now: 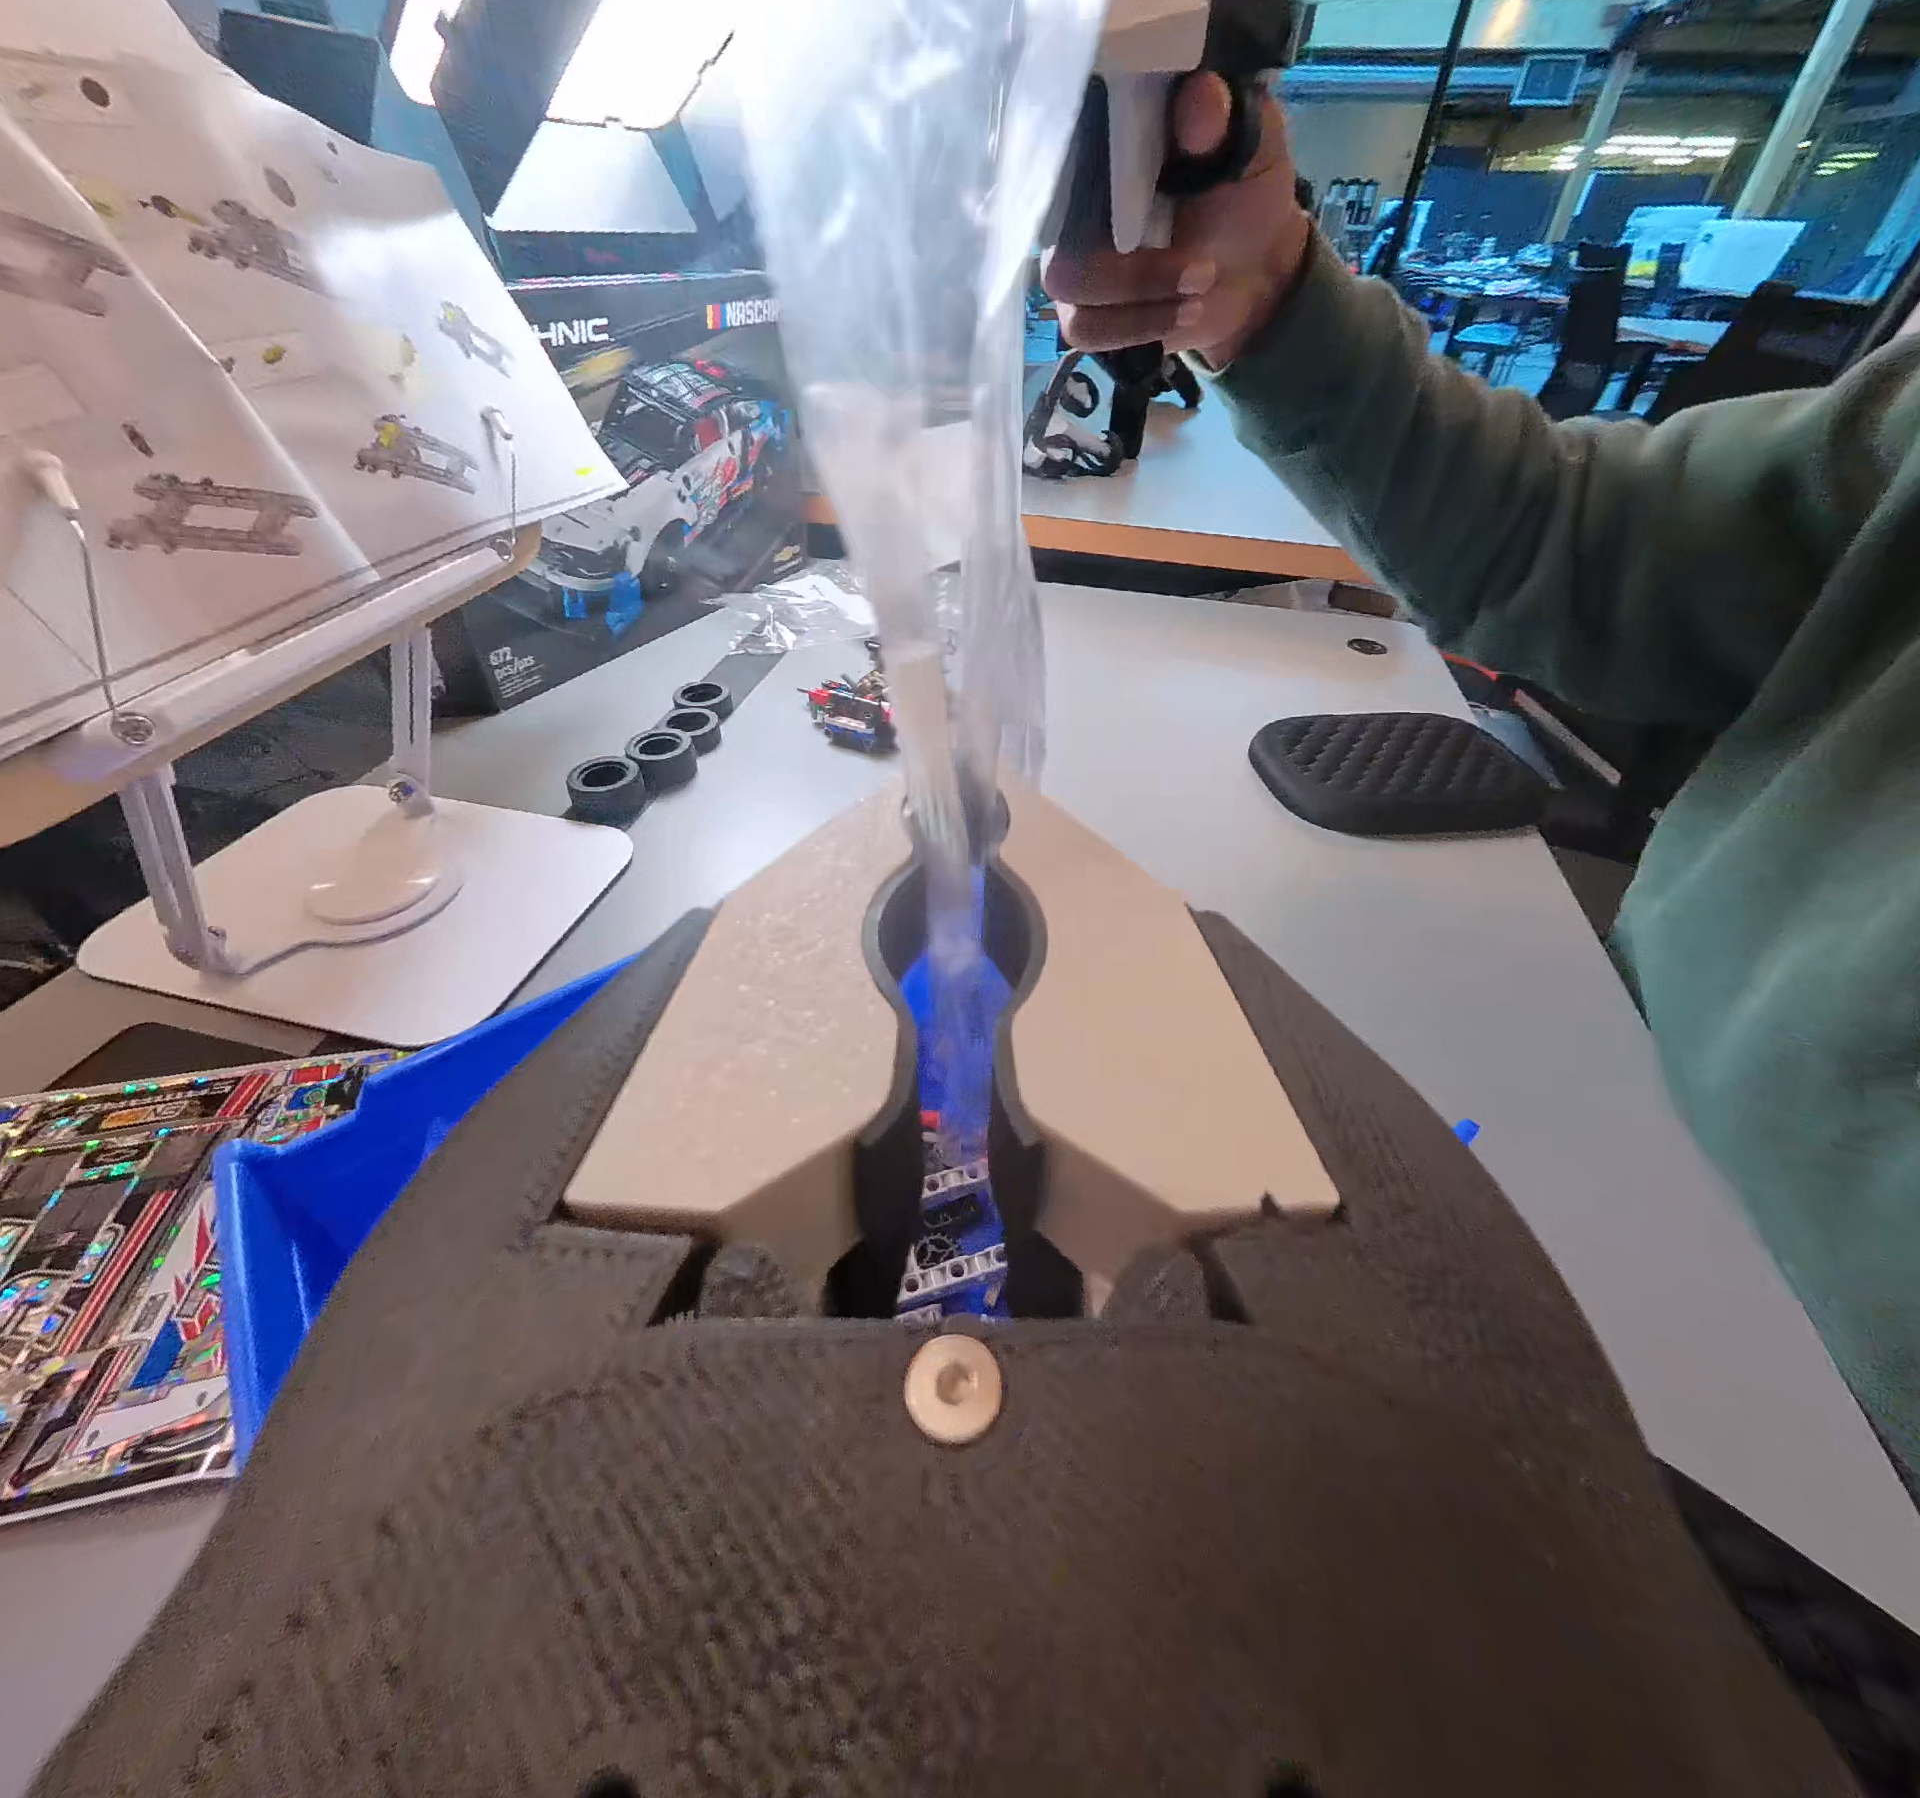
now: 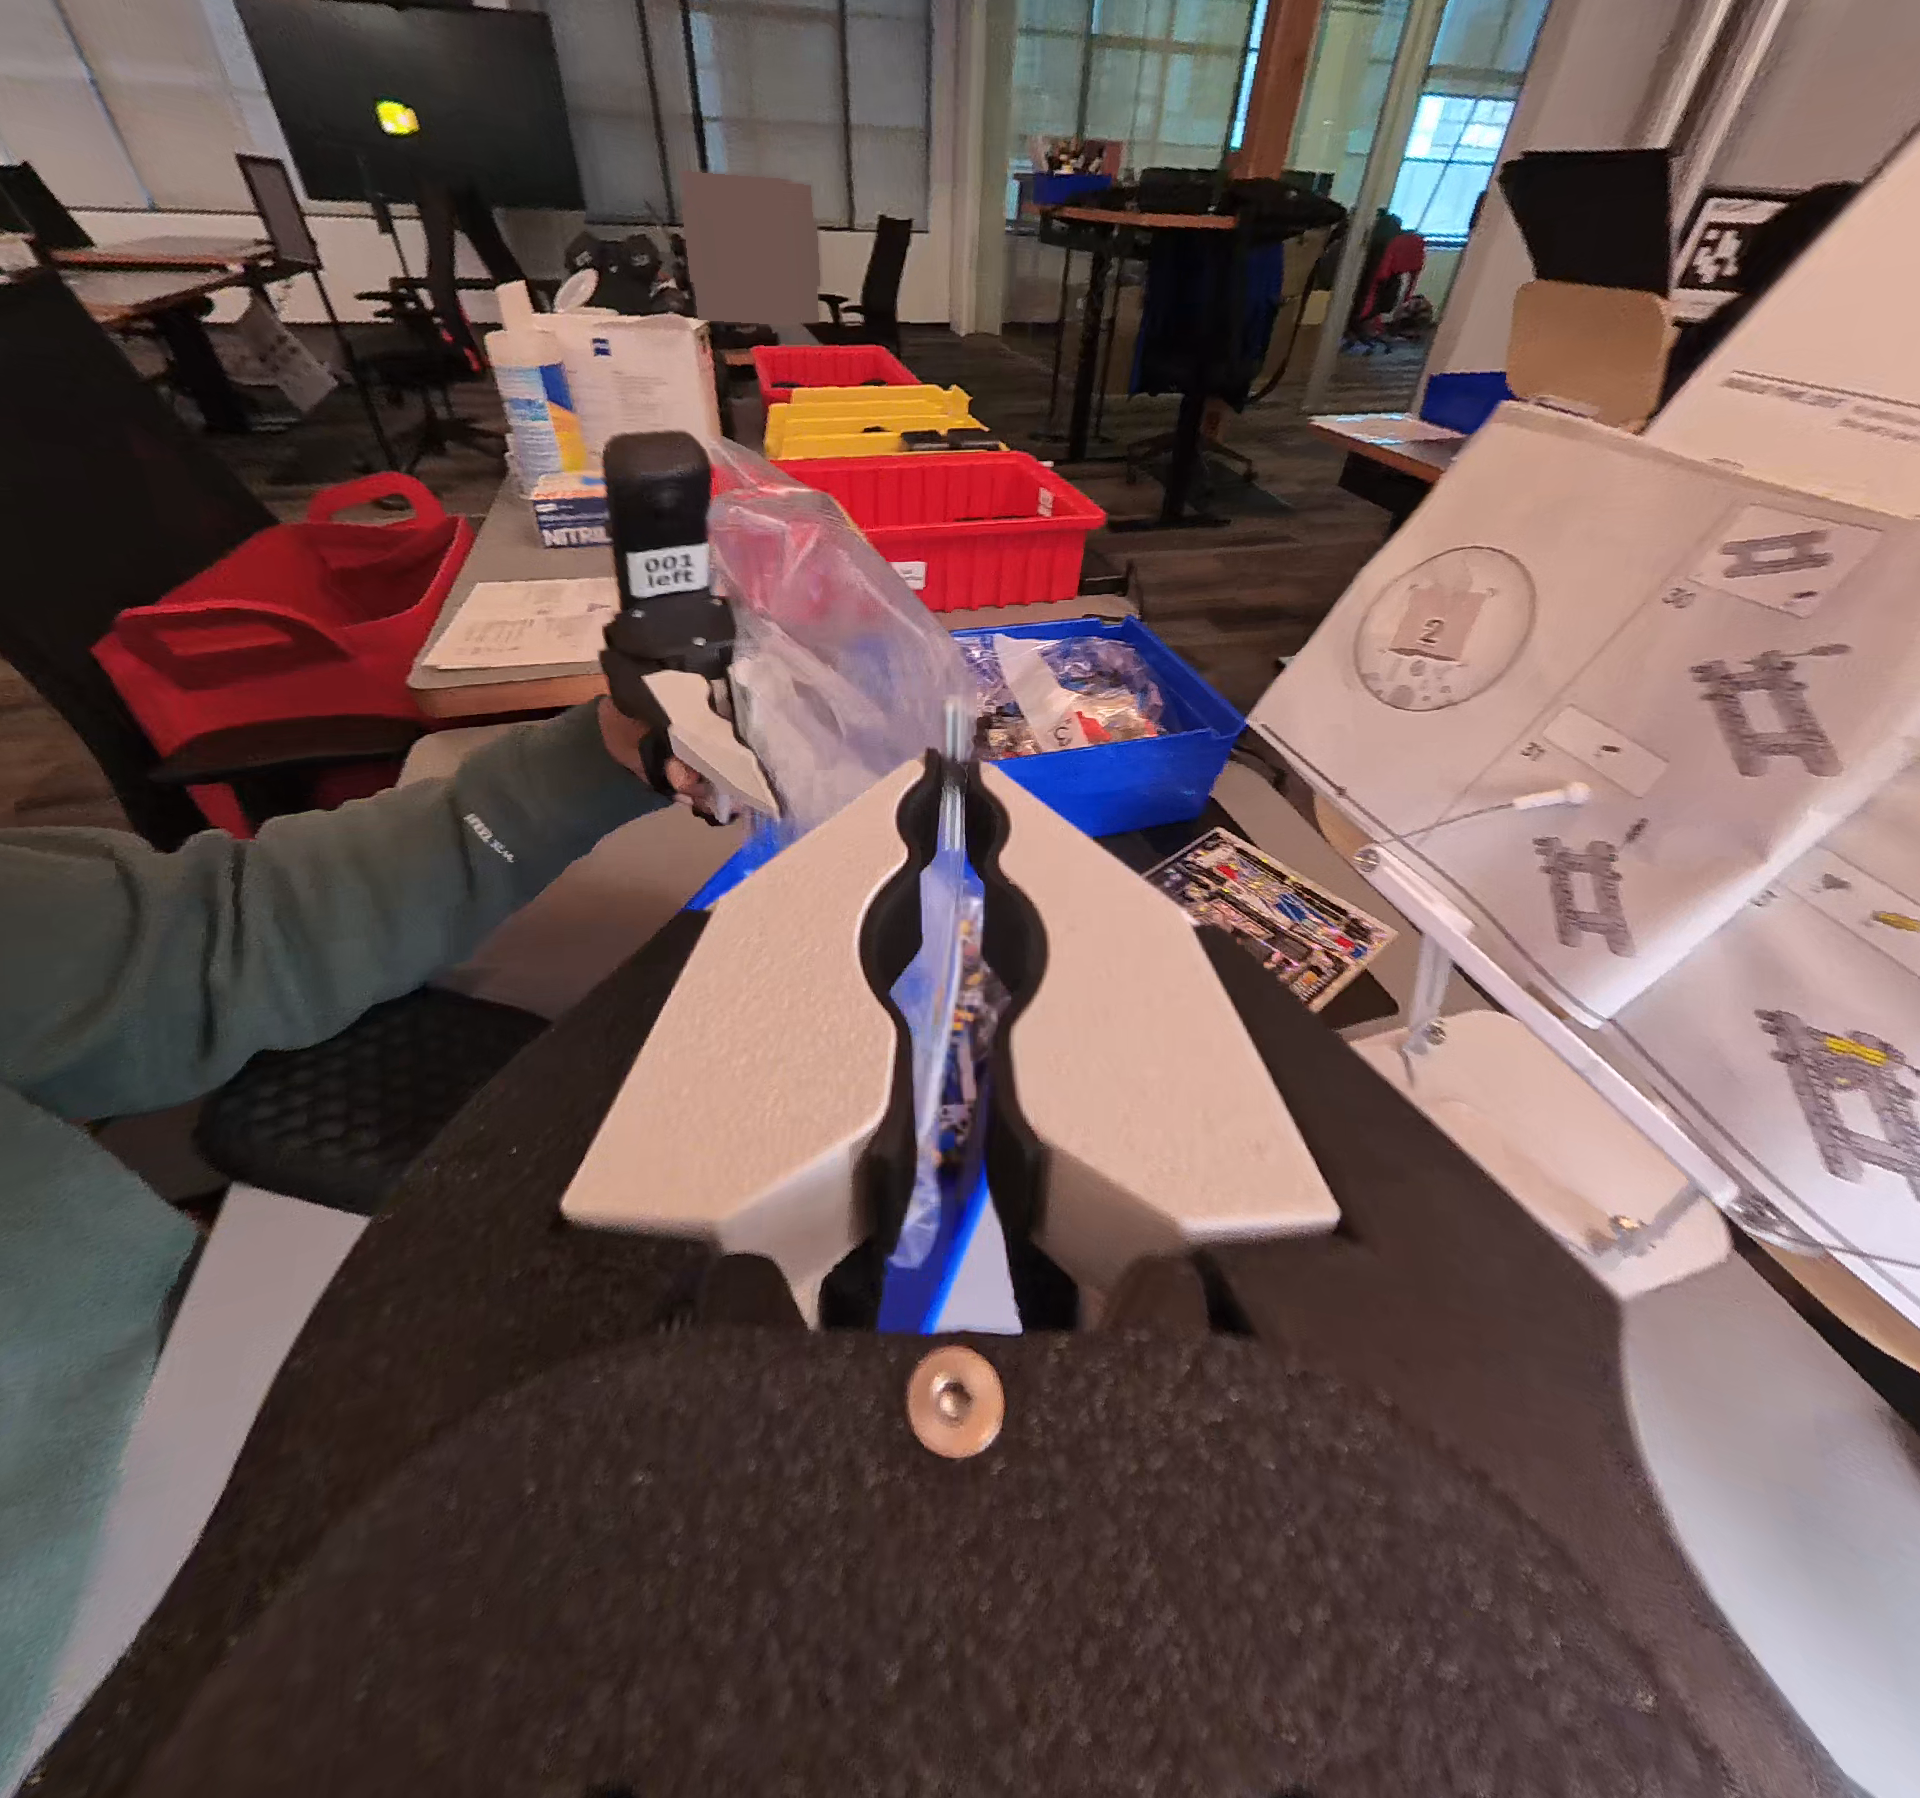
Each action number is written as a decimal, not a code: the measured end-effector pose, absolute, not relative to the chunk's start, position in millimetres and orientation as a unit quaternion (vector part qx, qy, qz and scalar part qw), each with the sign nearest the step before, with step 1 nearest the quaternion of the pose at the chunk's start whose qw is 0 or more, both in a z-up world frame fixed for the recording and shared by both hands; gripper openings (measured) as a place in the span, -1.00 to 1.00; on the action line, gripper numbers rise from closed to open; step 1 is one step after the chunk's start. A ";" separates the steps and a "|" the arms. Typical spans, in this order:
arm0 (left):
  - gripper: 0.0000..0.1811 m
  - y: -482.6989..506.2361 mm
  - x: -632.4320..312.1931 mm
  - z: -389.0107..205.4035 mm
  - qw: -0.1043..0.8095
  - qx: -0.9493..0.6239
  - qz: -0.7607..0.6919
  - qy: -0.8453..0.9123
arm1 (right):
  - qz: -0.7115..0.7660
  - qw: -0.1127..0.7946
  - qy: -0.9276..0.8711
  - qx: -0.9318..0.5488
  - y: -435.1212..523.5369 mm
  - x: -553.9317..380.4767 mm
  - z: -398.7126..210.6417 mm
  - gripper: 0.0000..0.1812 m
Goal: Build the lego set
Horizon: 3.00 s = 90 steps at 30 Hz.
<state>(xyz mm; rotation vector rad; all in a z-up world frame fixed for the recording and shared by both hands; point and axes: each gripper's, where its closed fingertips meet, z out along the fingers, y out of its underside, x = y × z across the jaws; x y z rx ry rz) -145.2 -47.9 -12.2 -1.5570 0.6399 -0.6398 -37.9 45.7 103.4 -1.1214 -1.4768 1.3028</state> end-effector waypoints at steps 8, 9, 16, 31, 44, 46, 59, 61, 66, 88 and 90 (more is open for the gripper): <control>-1.00 -57.3 -153.8 -18.8 0.632 -0.659 -0.332 0.239 | 0.516 0.468 -0.565 -0.443 65.8 -48.0 75.2 -0.69; -1.00 -58.0 -157.2 -16.7 0.637 -0.652 -0.344 0.226 | 0.517 0.464 -0.565 -0.444 65.1 -51.5 66.1 -0.54; -1.00 -52.7 -172.6 -13.2 0.648 -0.635 -0.382 0.174 | 0.537 0.387 -0.606 -0.441 33.4 -86.9 -17.7 -0.96; -1.00 -42.0 -189.5 -31.7 0.576 -0.690 -0.400 0.178 | 0.584 0.325 -0.586 -0.459 40.3 -79.2 -29.0 -0.98; -0.69 -42.1 -196.8 -16.7 0.628 -0.637 -0.416 0.166 | 0.594 0.349 -0.581 -0.434 41.5 -81.6 -30.4 -1.00; -0.89 -40.2 -202.1 -9.1 0.644 -0.631 -0.404 0.154 | 0.609 0.323 -0.577 -0.438 41.2 -79.1 -32.8 -1.00; -0.48 -55.4 -215.1 33.7 0.697 -0.595 -0.368 0.157 | 0.655 0.251 -0.564 -0.437 34.5 -69.4 -30.5 -1.00; -0.36 -50.8 -211.8 34.1 0.687 -0.601 -0.377 0.157 | 0.654 0.240 -0.569 -0.437 29.0 -71.6 -34.0 -1.00; -0.99 -50.2 -214.1 54.4 0.693 -0.578 -0.401 0.159 | 0.632 0.233 -0.590 -0.445 23.6 -76.9 -48.0 -1.00; -0.91 -41.1 -183.0 -0.3 0.599 -0.700 -0.332 0.204 | 0.665 0.282 -0.551 -0.418 40.0 -56.1 -6.4 -1.00; -1.00 -48.4 -181.8 -1.2 0.582 -0.698 -0.354 0.220 | 0.654 0.298 -0.551 -0.424 48.0 -52.8 -4.0 -1.00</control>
